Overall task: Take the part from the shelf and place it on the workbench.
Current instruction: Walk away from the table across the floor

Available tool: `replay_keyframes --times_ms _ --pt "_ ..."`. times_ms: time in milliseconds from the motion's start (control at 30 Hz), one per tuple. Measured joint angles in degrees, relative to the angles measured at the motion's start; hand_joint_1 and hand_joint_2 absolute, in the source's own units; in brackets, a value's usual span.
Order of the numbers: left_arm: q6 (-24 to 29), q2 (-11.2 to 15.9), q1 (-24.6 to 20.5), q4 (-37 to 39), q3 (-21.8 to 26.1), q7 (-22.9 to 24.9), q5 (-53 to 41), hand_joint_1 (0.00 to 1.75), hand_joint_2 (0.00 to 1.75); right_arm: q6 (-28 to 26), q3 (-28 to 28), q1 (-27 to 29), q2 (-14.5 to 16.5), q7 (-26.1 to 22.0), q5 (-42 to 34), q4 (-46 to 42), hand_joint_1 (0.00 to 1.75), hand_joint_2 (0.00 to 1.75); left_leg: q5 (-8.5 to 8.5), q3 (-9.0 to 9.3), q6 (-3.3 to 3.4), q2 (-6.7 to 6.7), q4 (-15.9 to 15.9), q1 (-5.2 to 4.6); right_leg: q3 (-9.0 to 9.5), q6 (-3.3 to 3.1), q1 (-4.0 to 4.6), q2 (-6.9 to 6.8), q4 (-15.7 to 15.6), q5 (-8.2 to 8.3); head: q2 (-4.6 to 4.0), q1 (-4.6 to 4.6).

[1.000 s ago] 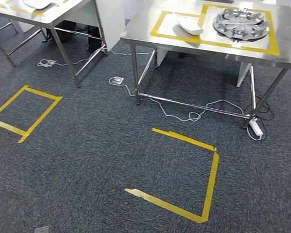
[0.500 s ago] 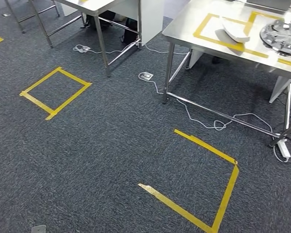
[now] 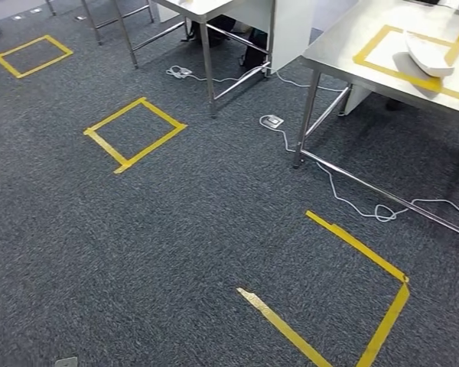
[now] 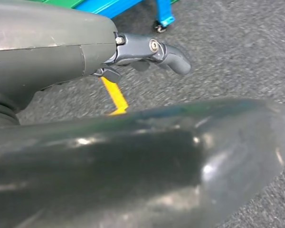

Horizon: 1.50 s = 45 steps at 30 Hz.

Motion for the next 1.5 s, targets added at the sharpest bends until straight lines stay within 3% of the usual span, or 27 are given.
replay_keyframes --times_ms 67,133,200,233,267,333,400,467,533,567,633,700,767,833,867,933,1000,1067,1100,1133,1200,1233,1267,1333,1367,1433,1500 --pt "-0.03 -0.02 0.08 0.07 0.01 -0.01 -0.04 0.00 0.00 0.04 -0.01 -0.01 0.00 0.00 0.00 0.00 0.00 0.00 -0.68 -1.16 -0.25 0.39 3.48 0.19 -0.31 -0.04 0.13 -1.75 0.03 -0.12 0.00 0.01" --pt "-0.03 0.05 0.23 0.09 0.03 -0.01 -0.06 0.00 0.00 0.07 -0.01 -0.14 0.01 0.00 0.00 0.00 0.00 0.00 2.34 1.95 -0.07 1.13 -1.68 0.18 -0.36 0.07 0.18 -3.19 0.04 -0.30 0.00 0.01" --pt "-0.04 0.12 0.14 0.10 0.06 -0.01 -0.11 0.00 0.00 0.11 -0.01 -0.29 0.02 0.00 0.00 0.00 0.00 0.00 4.81 6.23 0.61 3.58 -9.56 -0.16 0.15 0.39 0.39 -4.43 0.11 -0.56 0.00 0.04" --pt "-0.04 0.13 0.06 0.10 0.07 -0.01 -0.14 0.00 0.00 0.13 -0.01 -0.36 0.02 0.00 0.01 0.00 0.00 0.00 5.30 7.42 1.02 4.42 -11.94 -0.39 0.43 0.62 0.52 -5.02 0.16 -0.65 0.00 0.14" --pt "-0.05 0.13 0.05 0.11 0.07 -0.01 -0.16 0.00 0.00 0.14 -0.01 -0.45 0.02 0.00 0.01 0.00 0.00 0.00 5.32 7.73 1.39 4.85 -12.90 -0.61 0.66 0.87 0.64 -5.55 0.19 -0.69 0.00 0.24" --pt "-0.07 0.11 0.20 0.13 0.07 -0.01 -0.17 0.00 0.00 0.14 -0.01 -0.70 0.02 0.01 0.03 -0.01 0.00 0.00 5.72 7.44 2.04 3.72 -13.15 -0.66 0.82 1.45 0.63 -6.23 0.16 -0.80 0.00 0.37" --pt "-0.20 0.12 0.27 0.17 0.07 -0.06 -0.15 0.00 0.00 0.15 -0.01 -0.83 0.02 0.05 0.05 -0.02 0.00 0.00 6.31 7.24 2.75 2.63 -13.57 -0.35 0.02 2.07 0.46 -3.73 1.77 -2.43 0.00 0.52" --pt "-0.42 0.16 0.06 0.20 0.08 -0.20 -0.07 0.00 0.00 0.19 -0.01 -0.67 0.02 0.02 0.07 -0.02 0.00 0.00 6.83 6.82 3.32 1.40 -13.75 -0.19 -2.78 2.43 0.24 -0.10 7.93 -6.19 0.00 0.73" --pt "-0.62 0.21 -0.05 0.22 0.09 -0.36 0.01 0.00 0.00 0.25 -0.01 -0.41 0.02 -0.03 0.07 -0.01 0.00 0.00 7.17 6.30 3.47 -0.08 -13.64 -0.24 -6.14 2.52 0.13 1.02 15.17 -9.03 0.00 0.77" --pt "-0.68 0.22 -0.01 0.24 0.09 -0.46 0.00 0.00 0.00 0.26 -0.02 -0.33 0.02 0.05 0.08 -0.01 0.00 0.00 7.29 6.12 3.40 -0.87 -13.56 -0.24 -6.83 2.53 0.11 1.13 16.49 -8.89 0.00 0.77" --pt "-0.73 0.23 0.06 0.26 0.09 -0.68 -0.07 0.00 0.00 0.26 -0.03 -0.29 0.02 0.23 0.10 -0.01 0.00 0.00 7.46 5.94 3.15 -2.48 -13.36 -0.21 -5.05 2.47 0.02 1.64 12.42 -5.44 0.00 0.77" --pt "-0.74 0.25 -0.02 0.30 0.09 -0.87 -0.24 0.00 0.00 0.25 -0.03 -0.31 0.02 0.30 0.13 -0.02 0.00 0.00 7.61 5.74 2.76 -3.92 -13.04 -0.25 -1.42 2.32 -0.23 4.09 4.57 -1.86 0.00 0.77" --pt "-0.74 0.26 -0.14 0.33 0.09 -0.97 -0.40 0.00 0.00 0.25 -0.03 -0.36 0.02 -0.06 0.16 -0.02 0.00 0.00 7.92 5.18 2.05 -5.14 -12.74 -0.25 0.14 2.17 -0.34 6.00 0.90 -1.04 0.00 0.72" --pt "-0.73 0.29 -0.01 0.35 0.10 -1.02 -0.48 0.00 0.00 0.23 -0.03 -0.45 0.03 -0.38 0.19 -0.04 0.00 0.00 8.44 4.51 1.13 -6.35 -12.65 -0.03 0.24 1.69 -0.21 5.28 0.67 -0.83 0.00 0.69" --pt "-0.71 0.32 0.11 0.36 0.11 -1.06 -0.54 0.00 0.00 0.21 -0.03 -0.50 0.03 -0.38 0.21 -0.07 0.00 0.00 8.26 4.13 0.81 -6.06 -12.36 0.06 0.25 1.24 -0.19 4.52 0.56 -0.50 0.00 0.70" --pt "-0.65 0.37 0.14 0.38 0.13 -1.11 -0.76 0.00 0.00 0.14 -0.04 -0.44 0.04 -0.34 0.26 -0.14 0.00 0.00 5.65 2.56 0.36 -3.44 -9.08 0.10 -0.08 0.40 -0.25 2.75 0.26 0.11 0.00 0.38" --pt "-0.59 0.32 -0.04 0.43 0.13 -1.15 -1.04 0.00 0.00 0.12 -0.10 -0.17 0.04 -0.34 0.33 -0.17 0.00 0.00 1.09 -0.09 -0.04 -0.53 -1.88 0.20 -0.77 0.11 -0.03 0.78 0.26 0.25 0.00 0.10" --pt "-0.52 0.28 -0.04 0.50 0.13 -1.18 -1.24 0.00 0.00 0.12 -0.29 0.00 0.04 -0.34 0.41 -0.17 0.00 0.00 -1.18 -1.23 -0.38 0.31 3.19 0.38 -1.46 0.12 0.16 -1.31 0.34 0.28 0.00 0.08" --pt "-0.47 0.31 0.04 0.52 0.13 -1.19 -1.33 0.00 0.00 0.12 -0.39 -0.02 0.04 -0.33 0.45 -0.17 0.00 0.00 -0.82 -0.31 -0.43 0.51 2.75 0.43 -1.68 0.15 0.20 -2.24 0.40 0.30 0.00 0.08" --pt "-0.41 0.33 0.14 0.54 0.14 -1.19 -1.43 0.00 0.00 0.12 -0.48 -0.06 0.04 -0.34 0.49 -0.17 0.00 0.00 0.37 1.72 -0.40 0.84 0.10 0.45 -1.75 0.21 0.21 -3.07 0.44 0.33 0.00 0.07" --pt "-0.32 0.39 0.13 0.55 0.14 -1.23 -1.63 0.00 0.00 0.12 -0.55 -0.20 0.04 -0.34 0.56 -0.17 0.00 0.00 3.05 7.11 -0.05 2.52 -8.25 0.27 -1.58 0.48 0.34 -4.53 0.59 0.38 0.00 0.07" --pt "-0.29 0.40 0.05 0.56 0.14 -1.27 -1.71 0.00 0.00 0.12 -0.60 -0.26 0.04 -0.34 0.58 -0.17 0.00 0.00 3.83 8.88 0.27 3.21 -11.35 0.09 -1.43 0.73 0.43 -5.15 0.67 0.45 0.00 0.17" --pt "-0.28 0.41 0.05 0.58 0.14 -1.32 -1.79 0.00 0.00 0.13 -0.68 -0.35 0.05 -0.39 0.60 -0.18 0.00 0.00 4.17 9.66 0.60 3.64 -13.06 -0.11 -1.31 1.02 0.50 -5.66 0.74 0.54 0.00 0.27" --pt "-0.26 0.42 0.32 0.62 0.13 -1.37 -1.87 0.00 0.00 0.20 -0.87 -0.60 0.10 -0.46 0.66 -0.20 0.00 0.00 4.40 9.29 1.28 3.06 -13.48 -0.39 -1.16 1.68 0.45 -6.42 0.67 0.86 0.00 0.46" --pt "-0.25 0.41 0.50 0.64 0.13 -1.37 -1.89 0.00 0.00 0.24 -0.95 -0.74 0.14 -0.47 0.68 -0.22 0.00 0.00 4.68 9.21 1.65 2.67 -13.70 -0.34 -1.27 2.02 0.33 -6.16 0.75 0.71 0.00 0.46" --pt "-0.23 0.42 0.47 0.67 0.13 -1.42 -1.88 0.00 0.00 0.30 -1.04 -0.77 0.17 -0.42 0.72 -0.25 0.00 0.00 5.32 9.09 2.50 1.72 -14.24 -0.11 -2.57 2.53 0.14 -3.32 3.22 -1.20 0.00 0.71" --pt "-0.23 0.46 0.20 0.68 0.13 -1.52 -1.81 0.00 0.00 0.36 -1.17 -0.47 0.17 -0.45 0.74 -0.27 0.00 0.00 5.75 8.73 3.06 0.57 -14.37 -0.09 -5.92 2.73 0.04 0.10 10.27 -4.93 0.00 1.01"
